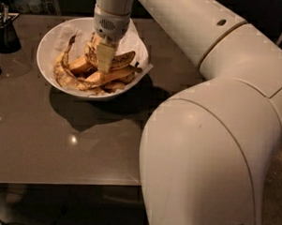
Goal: Pick banana from white bowl
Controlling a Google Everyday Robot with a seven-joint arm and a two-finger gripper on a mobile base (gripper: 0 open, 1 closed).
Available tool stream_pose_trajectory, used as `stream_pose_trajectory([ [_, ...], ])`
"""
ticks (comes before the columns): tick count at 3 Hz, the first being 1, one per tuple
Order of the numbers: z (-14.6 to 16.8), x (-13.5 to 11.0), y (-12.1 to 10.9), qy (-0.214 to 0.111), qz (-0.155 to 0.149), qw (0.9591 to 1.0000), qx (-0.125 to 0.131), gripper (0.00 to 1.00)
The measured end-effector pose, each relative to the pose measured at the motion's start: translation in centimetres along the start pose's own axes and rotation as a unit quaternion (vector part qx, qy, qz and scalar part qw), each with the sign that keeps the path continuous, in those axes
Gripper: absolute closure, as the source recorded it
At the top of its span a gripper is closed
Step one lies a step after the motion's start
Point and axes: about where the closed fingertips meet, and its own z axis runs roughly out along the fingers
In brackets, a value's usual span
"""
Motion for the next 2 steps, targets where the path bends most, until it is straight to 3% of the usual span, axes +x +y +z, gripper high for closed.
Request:
stream_pose_trajectory([
  [1, -0.25, 0.16, 0.03, -0.002, -0.006, 1.0000, 0.004, 0.99],
  [2, -0.26, 0.16, 0.03, -0.002, -0.006, 1.0000, 0.004, 1.00],
])
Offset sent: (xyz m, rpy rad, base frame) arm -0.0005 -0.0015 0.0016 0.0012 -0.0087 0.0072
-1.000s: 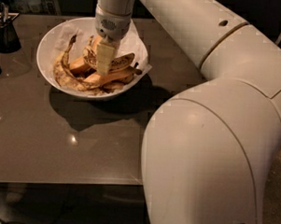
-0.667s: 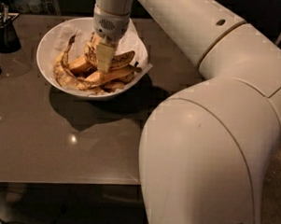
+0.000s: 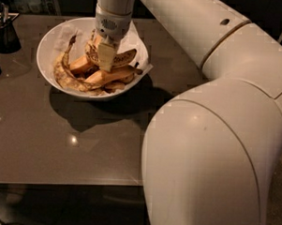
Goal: Pick banana from white bowl
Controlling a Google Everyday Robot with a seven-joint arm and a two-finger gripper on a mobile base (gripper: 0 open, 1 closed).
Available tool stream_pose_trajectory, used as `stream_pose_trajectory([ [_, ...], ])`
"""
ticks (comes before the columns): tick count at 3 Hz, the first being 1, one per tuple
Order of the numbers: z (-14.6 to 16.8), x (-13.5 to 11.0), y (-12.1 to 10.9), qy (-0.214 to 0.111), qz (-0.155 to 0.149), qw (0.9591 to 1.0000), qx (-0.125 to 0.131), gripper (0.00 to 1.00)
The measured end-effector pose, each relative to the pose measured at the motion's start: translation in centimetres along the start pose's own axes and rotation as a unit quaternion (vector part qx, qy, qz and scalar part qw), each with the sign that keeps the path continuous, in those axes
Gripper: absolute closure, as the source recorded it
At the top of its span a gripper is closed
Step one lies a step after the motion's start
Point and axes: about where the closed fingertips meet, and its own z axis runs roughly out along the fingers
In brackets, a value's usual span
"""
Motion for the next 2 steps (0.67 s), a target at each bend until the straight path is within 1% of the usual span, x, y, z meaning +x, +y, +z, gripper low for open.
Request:
stream_pose_trajectory([
  [1, -1.6, 0.0, 0.4, -0.014, -0.008, 0.9996, 0.025, 1.00],
  [2, -3.7, -0.2, 1.7, -0.016, -0.028, 0.9983, 0.049, 1.00],
])
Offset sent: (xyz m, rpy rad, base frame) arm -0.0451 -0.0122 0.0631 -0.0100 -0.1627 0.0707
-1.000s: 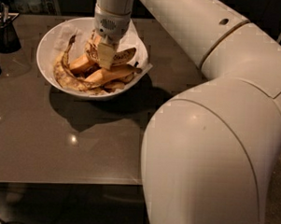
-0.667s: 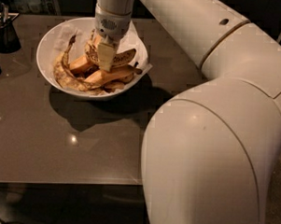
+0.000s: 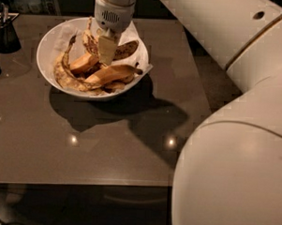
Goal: Pick banana from white bowl
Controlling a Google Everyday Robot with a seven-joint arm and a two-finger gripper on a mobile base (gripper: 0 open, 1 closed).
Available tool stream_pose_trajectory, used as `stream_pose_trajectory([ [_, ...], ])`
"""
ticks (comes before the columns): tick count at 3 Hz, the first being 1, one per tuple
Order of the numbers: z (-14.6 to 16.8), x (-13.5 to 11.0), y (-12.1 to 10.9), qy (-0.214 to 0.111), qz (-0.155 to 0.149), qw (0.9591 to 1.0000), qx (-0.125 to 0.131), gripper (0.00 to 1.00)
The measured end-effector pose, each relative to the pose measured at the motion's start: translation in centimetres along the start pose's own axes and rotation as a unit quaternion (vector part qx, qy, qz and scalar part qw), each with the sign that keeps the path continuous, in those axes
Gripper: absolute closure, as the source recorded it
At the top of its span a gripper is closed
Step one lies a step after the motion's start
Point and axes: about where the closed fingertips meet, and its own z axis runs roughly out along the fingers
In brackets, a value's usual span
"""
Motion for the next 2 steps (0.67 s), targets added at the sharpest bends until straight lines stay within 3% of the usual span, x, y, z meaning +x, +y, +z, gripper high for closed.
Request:
stream_pose_trajectory([
  [1, -0.1, -0.2, -0.1, -0.003, 0.000, 1.0000, 0.003, 1.00],
  [2, -1.1, -1.4, 1.0, -0.017, -0.020, 0.9996, 0.002, 1.00],
])
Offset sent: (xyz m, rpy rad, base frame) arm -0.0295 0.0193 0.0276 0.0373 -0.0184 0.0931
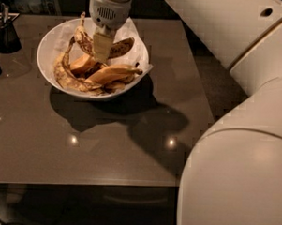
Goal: Pick banana from white bowl
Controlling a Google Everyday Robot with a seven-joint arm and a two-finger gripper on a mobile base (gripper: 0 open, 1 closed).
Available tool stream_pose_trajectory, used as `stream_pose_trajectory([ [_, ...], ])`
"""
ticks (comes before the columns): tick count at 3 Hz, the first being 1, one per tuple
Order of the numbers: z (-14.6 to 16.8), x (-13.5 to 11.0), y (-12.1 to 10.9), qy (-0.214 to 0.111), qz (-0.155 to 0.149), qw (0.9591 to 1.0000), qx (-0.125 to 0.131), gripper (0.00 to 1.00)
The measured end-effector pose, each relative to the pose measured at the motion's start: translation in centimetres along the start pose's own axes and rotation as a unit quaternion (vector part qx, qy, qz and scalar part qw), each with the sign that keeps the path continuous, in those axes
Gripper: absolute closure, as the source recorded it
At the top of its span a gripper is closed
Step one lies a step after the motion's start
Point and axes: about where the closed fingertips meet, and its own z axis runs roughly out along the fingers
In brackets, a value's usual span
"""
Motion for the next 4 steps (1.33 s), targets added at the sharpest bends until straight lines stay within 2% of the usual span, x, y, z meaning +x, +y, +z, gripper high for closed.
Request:
stream_pose_trajectory([
  [1, -2.3, -2.6, 3.8, -0.017, -0.041, 0.9989, -0.014, 1.00],
  [2, -3.9, -4.2, 7.1, -0.002, -0.081, 0.9965, -0.020, 1.00],
  [3, -4.1, -4.3, 7.2, -0.003, -0.082, 0.9964, -0.020, 1.00],
  [4, -3.8, -5.2, 8.6, -0.019, -0.094, 0.9947, -0.036, 1.00],
])
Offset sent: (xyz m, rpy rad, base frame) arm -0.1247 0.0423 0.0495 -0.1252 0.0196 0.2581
